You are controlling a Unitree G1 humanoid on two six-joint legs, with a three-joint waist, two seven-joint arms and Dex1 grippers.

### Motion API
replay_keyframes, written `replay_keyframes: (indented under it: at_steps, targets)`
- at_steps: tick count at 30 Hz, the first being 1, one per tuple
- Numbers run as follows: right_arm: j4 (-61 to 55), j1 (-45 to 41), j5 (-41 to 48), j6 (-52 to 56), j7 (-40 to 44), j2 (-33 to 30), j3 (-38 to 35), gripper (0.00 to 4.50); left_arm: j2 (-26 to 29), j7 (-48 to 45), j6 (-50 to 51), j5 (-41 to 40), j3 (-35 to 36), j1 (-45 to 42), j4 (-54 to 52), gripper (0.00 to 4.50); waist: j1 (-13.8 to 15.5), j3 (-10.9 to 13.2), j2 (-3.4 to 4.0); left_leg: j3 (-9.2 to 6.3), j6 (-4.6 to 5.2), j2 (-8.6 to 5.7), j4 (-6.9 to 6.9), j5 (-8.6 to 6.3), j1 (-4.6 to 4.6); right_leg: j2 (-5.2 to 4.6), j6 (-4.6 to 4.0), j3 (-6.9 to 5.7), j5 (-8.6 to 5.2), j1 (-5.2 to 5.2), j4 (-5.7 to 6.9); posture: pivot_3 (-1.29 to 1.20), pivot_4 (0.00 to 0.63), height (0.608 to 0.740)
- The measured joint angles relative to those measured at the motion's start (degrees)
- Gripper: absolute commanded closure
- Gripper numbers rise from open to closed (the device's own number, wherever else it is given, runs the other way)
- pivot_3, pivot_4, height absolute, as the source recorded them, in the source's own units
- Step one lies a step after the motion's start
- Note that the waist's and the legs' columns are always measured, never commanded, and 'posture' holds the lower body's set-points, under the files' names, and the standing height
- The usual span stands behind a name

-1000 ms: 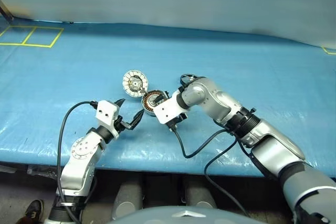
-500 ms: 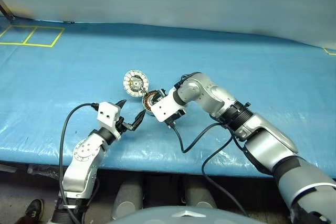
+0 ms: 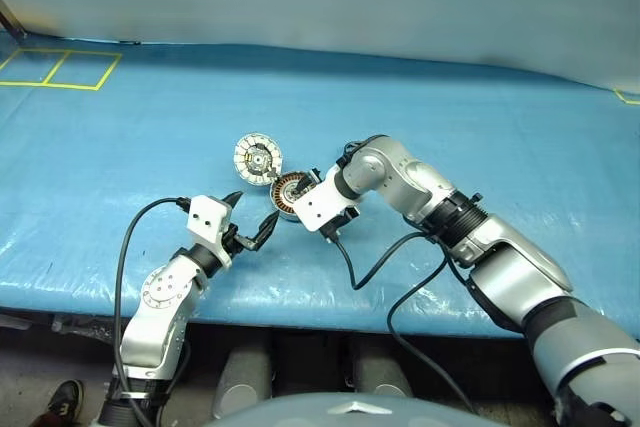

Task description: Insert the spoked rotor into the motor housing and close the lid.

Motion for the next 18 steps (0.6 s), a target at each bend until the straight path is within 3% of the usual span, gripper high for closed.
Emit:
replay_keyframes:
  at_steps: [4,7,11,15,18]
  targets:
    - [2.8,-0.9,-0.2,-0.5,0.1,1.4,-0.1,0.02,0.0,0.0,0.0,0.0,0.0,0.0,0.0,0.00,-0.3,0.0,0.01,0.00,-0.01,0.02,0.00,0.00,0.09,0.01,0.00,0.00,0.00,0.06,0.02,0.00,0.150,0.740]
    - [5.9,-2.1,-0.5,-1.1,0.1,2.6,-0.1,0.65,-0.1,0.0,0.0,0.0,0.0,0.0,0.0,0.00,-0.6,0.0,0.01,0.01,-0.09,0.03,0.01,-0.03,0.19,0.01,-0.01,0.00,0.01,0.12,0.04,0.00,0.150,0.740]
    - [8.1,-2.8,-1.1,-2.0,-1.3,3.9,-0.2,1.84,-0.3,0.1,-0.1,0.0,0.0,0.4,0.0,0.00,-0.5,0.0,0.02,0.00,-0.28,0.02,0.00,-0.14,0.18,-0.02,-0.02,0.00,0.01,0.11,0.06,0.00,0.150,0.740]
    - [8.1,-2.6,-1.1,-2.2,-1.5,3.9,-0.7,1.84,-0.3,0.1,-0.1,0.0,0.0,1.0,0.0,0.00,-0.3,0.0,0.02,0.02,-0.14,-0.01,-0.01,-0.07,0.14,-0.05,-0.01,0.00,0.01,0.08,0.02,0.00,0.150,0.740]
    - [7.9,-2.3,-1.1,-2.0,-1.6,3.8,-1.0,2.32,-0.4,0.1,-0.1,0.0,-0.1,0.9,0.0,0.00,-0.3,0.0,0.02,0.02,-0.16,-0.01,-0.01,-0.08,0.14,-0.05,-0.01,0.00,0.01,0.08,0.03,0.00,0.150,0.740]
